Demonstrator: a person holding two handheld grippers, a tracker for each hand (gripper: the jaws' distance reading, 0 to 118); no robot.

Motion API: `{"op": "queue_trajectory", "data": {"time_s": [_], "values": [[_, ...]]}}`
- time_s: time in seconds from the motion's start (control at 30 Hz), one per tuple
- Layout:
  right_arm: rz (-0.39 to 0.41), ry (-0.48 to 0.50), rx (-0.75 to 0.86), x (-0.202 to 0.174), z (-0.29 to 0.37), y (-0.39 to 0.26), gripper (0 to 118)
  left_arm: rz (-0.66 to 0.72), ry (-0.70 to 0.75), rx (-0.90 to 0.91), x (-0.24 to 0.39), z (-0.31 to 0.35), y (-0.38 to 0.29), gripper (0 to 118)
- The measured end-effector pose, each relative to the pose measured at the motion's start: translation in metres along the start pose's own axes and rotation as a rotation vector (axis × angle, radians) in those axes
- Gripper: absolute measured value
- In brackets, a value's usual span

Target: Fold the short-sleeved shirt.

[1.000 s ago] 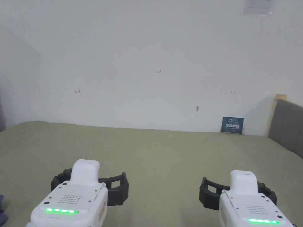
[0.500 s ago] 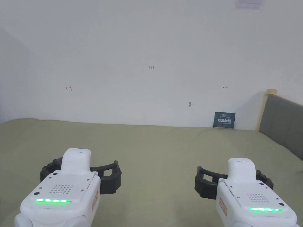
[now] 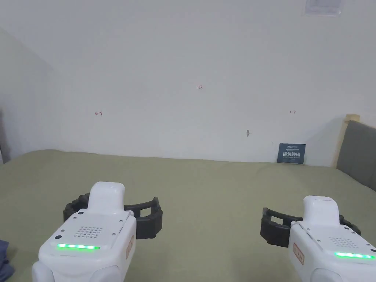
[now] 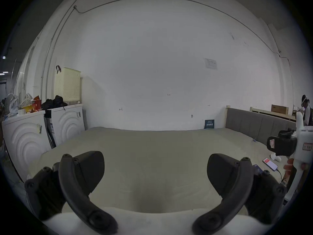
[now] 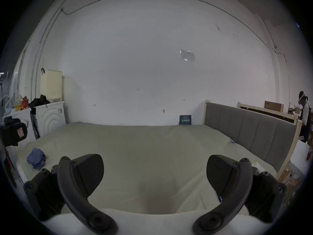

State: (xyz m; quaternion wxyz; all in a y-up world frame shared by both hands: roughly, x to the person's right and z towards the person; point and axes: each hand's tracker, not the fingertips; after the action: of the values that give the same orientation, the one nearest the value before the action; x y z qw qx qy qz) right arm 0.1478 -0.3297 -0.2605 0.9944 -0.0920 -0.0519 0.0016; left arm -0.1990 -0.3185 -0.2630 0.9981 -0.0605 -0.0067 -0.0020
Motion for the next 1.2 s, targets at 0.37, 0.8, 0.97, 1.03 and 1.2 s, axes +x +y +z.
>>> {"op": "queue_trajectory", "data": {"time_s": [0.37, 0.8, 0.97, 1.03, 1.2], "values": [[0.041, 0.035, 0.011, 0.003, 0.005, -0.002, 118, -0.002, 0.021, -0.016, 0.0, -0.005, 0.002, 118], [-0.036, 0.04, 0.046, 0.009, -0.002, 0.017, 118, 0.017, 0.055, -0.036, -0.014, -0.006, 0.006, 118], [-0.067, 0.093, -0.02, 0.018, -0.003, 0.017, 118, -0.028, 0.08, -0.039, -0.011, -0.006, 0.009, 118], [-0.106, 0.099, -0.023, 0.023, -0.003, 0.015, 118, -0.03, 0.066, -0.031, -0.011, -0.006, 0.011, 118], [-0.104, 0.09, 0.005, 0.026, 0.002, 0.014, 118, 0.004, 0.039, -0.016, -0.011, -0.004, 0.015, 118]]}}
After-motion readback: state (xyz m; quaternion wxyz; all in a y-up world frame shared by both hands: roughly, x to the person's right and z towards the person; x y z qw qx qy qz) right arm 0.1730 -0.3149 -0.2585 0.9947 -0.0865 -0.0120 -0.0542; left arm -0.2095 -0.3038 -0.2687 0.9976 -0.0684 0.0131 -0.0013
